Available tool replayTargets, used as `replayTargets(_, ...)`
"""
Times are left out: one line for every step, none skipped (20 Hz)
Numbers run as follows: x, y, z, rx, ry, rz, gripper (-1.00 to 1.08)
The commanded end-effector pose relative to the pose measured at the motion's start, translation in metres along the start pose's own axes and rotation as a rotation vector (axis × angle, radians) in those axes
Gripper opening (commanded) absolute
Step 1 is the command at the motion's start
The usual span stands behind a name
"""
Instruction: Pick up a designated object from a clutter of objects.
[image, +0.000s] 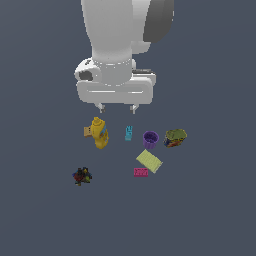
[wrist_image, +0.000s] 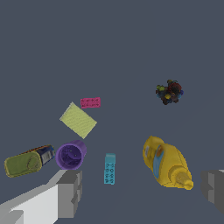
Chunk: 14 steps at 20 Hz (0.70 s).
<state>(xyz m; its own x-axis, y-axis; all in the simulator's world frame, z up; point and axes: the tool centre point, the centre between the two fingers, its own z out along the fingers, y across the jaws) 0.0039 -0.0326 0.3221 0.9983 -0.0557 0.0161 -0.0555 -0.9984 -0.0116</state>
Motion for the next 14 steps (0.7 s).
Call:
replayTargets(-0.001,-0.001,0.007,-0.001,-0.001,0.001,1.0)
replayTargets(-0.002,-0.001,0.011,-0.001,-0.001,0.002,1.0)
replayTargets(-0.003,-0.002,0.016,-0.001,-0.002,0.003,1.0)
replayTargets(-0.003,-0.002,0.021,-0.002,-0.002,0.004,1.0)
replayTargets(-0.005,-0.003,0.026,-0.002,-0.002,0.005,1.0)
replayTargets(-0.006,-0.003,0.032,-0.003,-0.002,0.006,1.0)
replayTargets(-0.007,-0.004,0.038,-0.003,-0.003,0.007,1.0)
replayTargets(-0.009,-0.005,0.045,-0.004,-0.003,0.008,1.0)
replayTargets(-0.011,-0.006,0.052,-0.004,-0.003,0.009,1.0)
replayTargets(-0.013,-0.007,0.059,-0.005,-0.004,0.011,1.0)
replayTargets(-0.015,-0.008,0.067,-0.005,-0.004,0.012,1.0)
replayTargets(-0.018,-0.009,0.076,-0.006,-0.005,0.014,1.0)
replayTargets(-0.021,-0.01,0.084,-0.007,-0.005,0.015,1.0)
replayTargets(-0.025,-0.011,0.094,-0.007,-0.006,0.017,1.0)
